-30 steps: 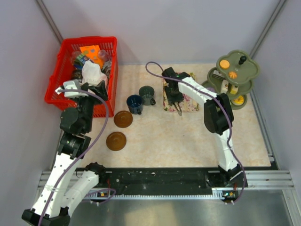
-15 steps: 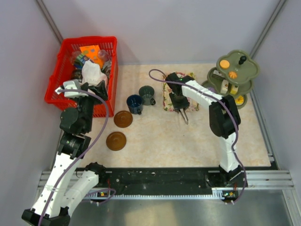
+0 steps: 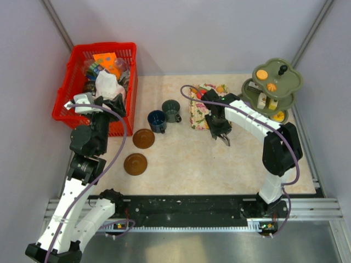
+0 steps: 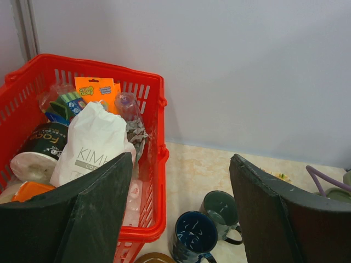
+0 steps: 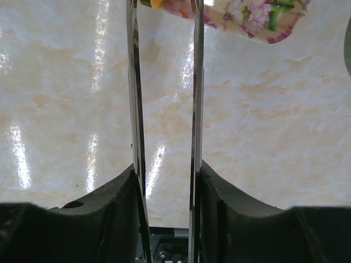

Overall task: Serve the afternoon tea
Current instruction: Move the tray with dessert, then pick up the desert from the tray.

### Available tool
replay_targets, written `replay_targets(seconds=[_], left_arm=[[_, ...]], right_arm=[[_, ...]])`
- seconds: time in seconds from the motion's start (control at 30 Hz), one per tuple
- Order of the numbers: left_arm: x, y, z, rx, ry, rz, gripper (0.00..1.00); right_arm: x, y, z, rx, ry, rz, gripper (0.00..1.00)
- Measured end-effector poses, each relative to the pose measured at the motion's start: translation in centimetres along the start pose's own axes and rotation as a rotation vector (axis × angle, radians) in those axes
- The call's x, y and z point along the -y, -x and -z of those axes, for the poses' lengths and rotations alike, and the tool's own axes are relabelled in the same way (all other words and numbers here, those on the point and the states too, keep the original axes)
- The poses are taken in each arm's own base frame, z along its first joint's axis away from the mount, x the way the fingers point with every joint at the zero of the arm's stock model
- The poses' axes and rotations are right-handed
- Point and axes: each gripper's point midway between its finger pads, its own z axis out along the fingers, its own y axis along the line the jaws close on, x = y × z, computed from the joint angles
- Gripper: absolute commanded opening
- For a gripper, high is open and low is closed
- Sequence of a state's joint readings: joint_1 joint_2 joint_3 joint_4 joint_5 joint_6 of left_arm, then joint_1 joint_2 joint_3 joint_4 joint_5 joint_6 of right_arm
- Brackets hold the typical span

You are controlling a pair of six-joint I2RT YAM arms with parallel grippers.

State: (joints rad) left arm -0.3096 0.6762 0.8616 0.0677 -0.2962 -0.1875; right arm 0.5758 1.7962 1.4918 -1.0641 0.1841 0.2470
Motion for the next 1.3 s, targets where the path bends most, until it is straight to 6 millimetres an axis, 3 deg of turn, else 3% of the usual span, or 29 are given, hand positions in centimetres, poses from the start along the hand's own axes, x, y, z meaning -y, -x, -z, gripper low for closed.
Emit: replay_targets(seconds=[0.6,0.87,1.3], left_arm=[[0.0,0.01,0.01,0.0,0.0,0.0,0.77],[0.0,0.01,0.01,0.0,0.0,0.0,0.77],[0.0,0.24,0.14,0.007,-0.001,0.002,0.77]], right_arm=[[-0.06,0.08,-0.41,-0.014,-0.005,0.004,0.48],[-0.1,0.21,-0.93,-0.026,-0.014,0.007,0.45],[0.55,0.89,-0.18,-0.008,-0.047,0.009,0.38]])
